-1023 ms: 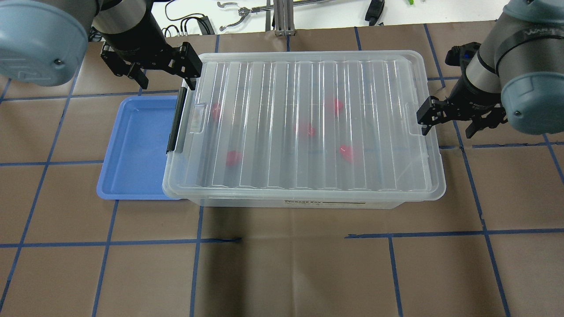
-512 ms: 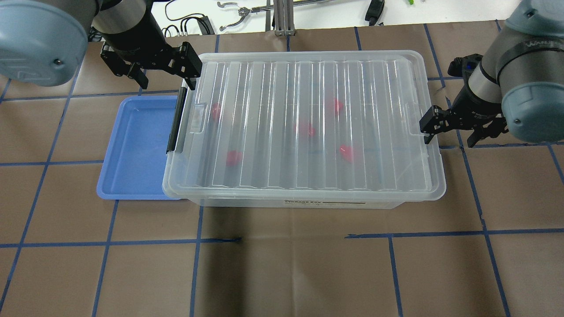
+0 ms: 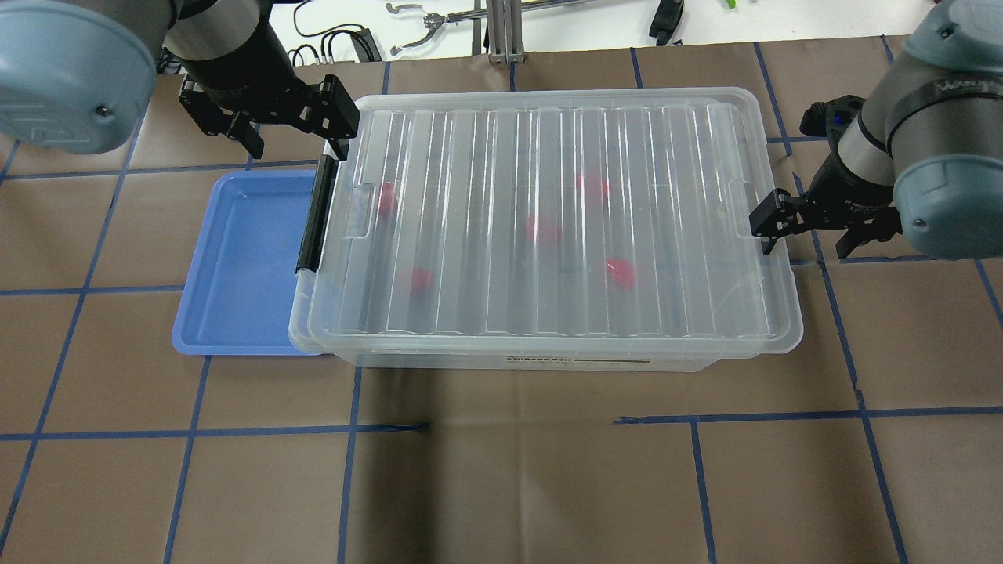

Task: Place red block in blue tray from box

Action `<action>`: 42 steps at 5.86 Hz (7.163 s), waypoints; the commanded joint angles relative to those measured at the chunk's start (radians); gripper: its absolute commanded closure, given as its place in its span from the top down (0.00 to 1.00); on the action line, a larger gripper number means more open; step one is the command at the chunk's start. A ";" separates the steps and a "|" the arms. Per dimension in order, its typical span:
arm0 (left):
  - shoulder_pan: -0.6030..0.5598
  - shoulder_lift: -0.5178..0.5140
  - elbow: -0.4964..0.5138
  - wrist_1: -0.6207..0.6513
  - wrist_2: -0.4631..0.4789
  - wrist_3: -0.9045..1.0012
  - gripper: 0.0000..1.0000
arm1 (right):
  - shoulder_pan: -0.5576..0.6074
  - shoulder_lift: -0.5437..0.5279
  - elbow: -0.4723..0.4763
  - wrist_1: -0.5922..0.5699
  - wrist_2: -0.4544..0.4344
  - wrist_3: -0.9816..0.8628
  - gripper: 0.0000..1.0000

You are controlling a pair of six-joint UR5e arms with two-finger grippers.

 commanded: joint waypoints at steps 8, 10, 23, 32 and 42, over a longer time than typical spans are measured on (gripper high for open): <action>-0.001 -0.002 -0.007 0.000 0.003 0.000 0.99 | -0.212 0.001 -0.003 -0.056 -0.006 -0.202 1.00; -0.001 0.000 -0.008 0.000 0.002 0.002 0.99 | -0.270 0.001 -0.003 -0.068 -0.009 -0.244 1.00; -0.029 -0.072 -0.136 0.105 0.006 1.330 0.98 | 0.315 -0.003 -0.519 0.452 0.015 0.463 1.00; -0.092 -0.345 -0.377 0.626 0.000 1.465 0.90 | 0.313 0.018 -0.477 0.441 0.017 0.448 1.00; 0.018 -0.067 -0.141 0.198 -0.020 1.430 0.05 | 0.310 0.018 -0.477 0.444 0.014 0.424 1.00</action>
